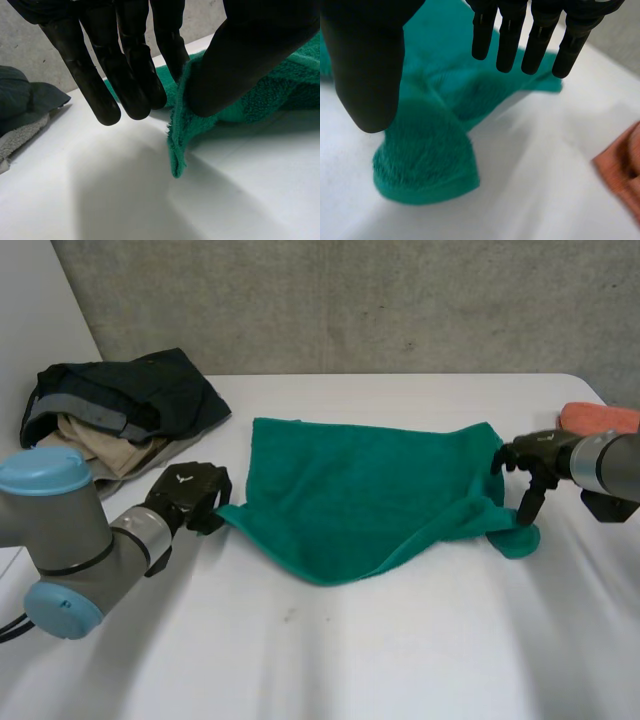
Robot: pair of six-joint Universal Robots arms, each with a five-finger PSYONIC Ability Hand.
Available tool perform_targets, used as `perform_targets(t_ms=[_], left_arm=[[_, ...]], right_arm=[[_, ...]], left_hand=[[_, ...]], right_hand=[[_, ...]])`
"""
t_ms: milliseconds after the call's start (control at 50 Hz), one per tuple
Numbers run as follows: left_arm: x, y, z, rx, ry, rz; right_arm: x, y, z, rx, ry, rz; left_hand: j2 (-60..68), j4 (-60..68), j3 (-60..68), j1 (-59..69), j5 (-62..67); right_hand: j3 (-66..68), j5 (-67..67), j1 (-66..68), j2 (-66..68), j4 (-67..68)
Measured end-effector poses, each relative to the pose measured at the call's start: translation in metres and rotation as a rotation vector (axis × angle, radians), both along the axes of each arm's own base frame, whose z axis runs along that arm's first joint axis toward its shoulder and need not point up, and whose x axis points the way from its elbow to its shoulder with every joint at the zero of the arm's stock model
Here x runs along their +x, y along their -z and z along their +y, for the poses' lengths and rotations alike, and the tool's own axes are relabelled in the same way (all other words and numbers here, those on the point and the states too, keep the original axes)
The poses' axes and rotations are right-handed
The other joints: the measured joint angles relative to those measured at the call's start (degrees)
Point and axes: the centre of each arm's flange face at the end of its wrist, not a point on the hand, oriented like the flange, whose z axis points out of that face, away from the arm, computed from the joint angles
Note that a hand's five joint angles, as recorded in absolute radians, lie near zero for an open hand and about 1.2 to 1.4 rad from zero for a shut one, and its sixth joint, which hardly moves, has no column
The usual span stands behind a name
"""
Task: Fold the laundry.
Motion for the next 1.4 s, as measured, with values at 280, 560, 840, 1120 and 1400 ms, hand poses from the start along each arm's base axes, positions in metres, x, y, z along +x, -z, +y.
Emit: perform_targets(t_ms=[280,560,840,1120,1400], left_arm=[[0.000,-0.016,-0.008,-0.048,-0.009,0.002],[0.019,-0.177,0.018,-0.362,-0.059,-0.016],[0.032,-0.208,0.057,-0.404,-0.028,-0.244],[-0.011,-0.159,-0.053,-0.513,-0.053,-0.358],[-0.023,-0.286,-0.075,-1.142,-0.274,0.108]], right_arm=[[0.003,0.018,0.001,0.140,-0.025,-0.122],[-0.026,-0.132,0.054,-0.300,-0.052,-0.018],[-0.032,-0.160,0.106,-0.465,-0.148,0.224],[0.000,-0.106,0.006,-0.663,-0.020,0.354],[0.024,-0.201,-0.021,-1.416,0.235,-0.154]], left_hand=[[0.0,0.0,0.0,0.0,0.0],[0.3,0.0,0.3,0.0,0.0],[0.3,0.2,0.3,0.0,0.0],[0.3,0.3,0.4,0.0,0.0],[0.3,0.3,0.4,0.0,0.2]], right_hand=[[43.4,44.7,40.5,41.7,45.2],[43.6,44.7,40.5,41.7,45.7],[43.8,44.7,40.5,41.7,45.7],[44.0,44.7,40.5,41.7,45.9],[44.0,45.3,40.5,41.7,45.9]])
